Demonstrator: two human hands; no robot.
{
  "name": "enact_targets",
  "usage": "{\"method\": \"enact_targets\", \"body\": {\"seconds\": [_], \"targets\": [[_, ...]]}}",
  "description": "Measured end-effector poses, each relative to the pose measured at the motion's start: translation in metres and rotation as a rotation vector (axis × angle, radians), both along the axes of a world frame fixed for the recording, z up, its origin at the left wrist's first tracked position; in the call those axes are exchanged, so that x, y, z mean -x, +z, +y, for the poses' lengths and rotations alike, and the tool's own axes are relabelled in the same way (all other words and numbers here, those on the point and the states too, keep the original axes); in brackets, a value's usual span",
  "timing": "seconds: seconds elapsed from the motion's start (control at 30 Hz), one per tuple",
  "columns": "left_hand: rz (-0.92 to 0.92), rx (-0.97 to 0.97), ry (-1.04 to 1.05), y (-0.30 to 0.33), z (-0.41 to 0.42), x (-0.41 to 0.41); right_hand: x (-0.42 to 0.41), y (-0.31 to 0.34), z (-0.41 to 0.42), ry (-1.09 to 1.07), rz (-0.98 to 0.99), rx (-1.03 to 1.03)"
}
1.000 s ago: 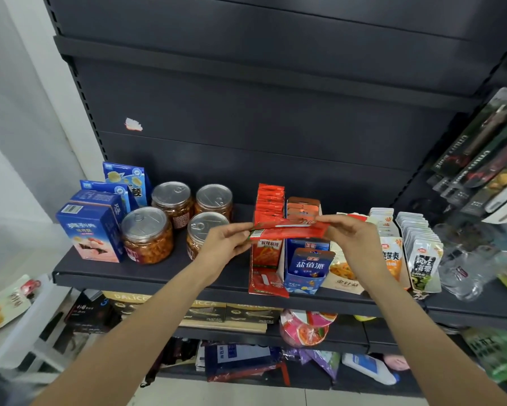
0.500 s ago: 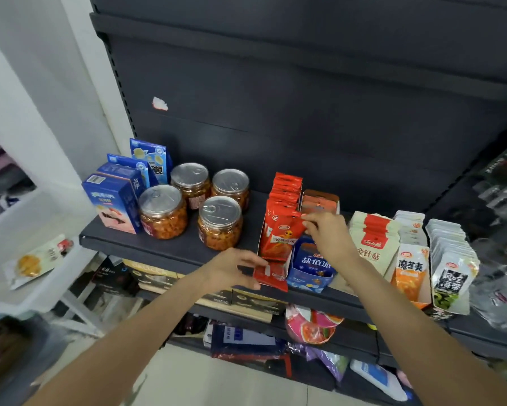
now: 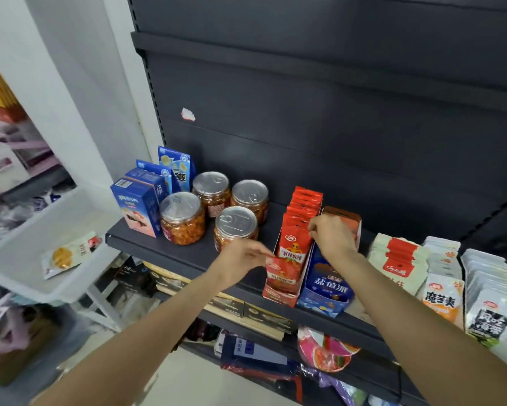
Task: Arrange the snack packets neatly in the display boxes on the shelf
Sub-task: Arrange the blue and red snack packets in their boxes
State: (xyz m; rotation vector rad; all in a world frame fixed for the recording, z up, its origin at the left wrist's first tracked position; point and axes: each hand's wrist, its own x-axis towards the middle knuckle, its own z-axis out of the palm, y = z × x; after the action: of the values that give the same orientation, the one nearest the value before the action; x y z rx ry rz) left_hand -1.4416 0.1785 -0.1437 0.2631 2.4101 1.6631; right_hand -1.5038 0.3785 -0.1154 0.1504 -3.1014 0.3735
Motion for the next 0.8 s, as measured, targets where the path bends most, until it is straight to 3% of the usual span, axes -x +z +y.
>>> {"method": "enact_targets", "body": {"seconds": [0.17,0.33,0.4,0.5,0.57,0.67,0.8], "targets": [[-0.034,-0.198,0.187,0.025,-0.002,0.011,0.004,0.007,0.008,0.047,-0.135,0.051],[-0.011,-0.330,0.367,0.058,-0.012,0.013,-0.013,0.020,0.018,0.047,-0.064,0.259],[-0.014,-0.400,0.396,0.067,-0.017,0.012,-0.018,0.029,0.017,-0.046,-0.174,0.463],[-0.022,-0.486,0.399,0.078,-0.021,0.011,-0.026,0.045,0.014,-0.261,-0.511,0.941],[-0.029,-0.500,0.404,0.080,-0.020,0.010,-0.029,0.050,0.015,-0.290,-0.637,1.100],[-0.032,-0.498,0.386,0.084,-0.017,0.006,-0.031,0.053,0.016,-0.319,-0.662,1.325],[-0.078,-0.469,0.402,0.083,-0.018,0.003,-0.034,0.056,0.017,-0.335,-0.576,1.456]]}}
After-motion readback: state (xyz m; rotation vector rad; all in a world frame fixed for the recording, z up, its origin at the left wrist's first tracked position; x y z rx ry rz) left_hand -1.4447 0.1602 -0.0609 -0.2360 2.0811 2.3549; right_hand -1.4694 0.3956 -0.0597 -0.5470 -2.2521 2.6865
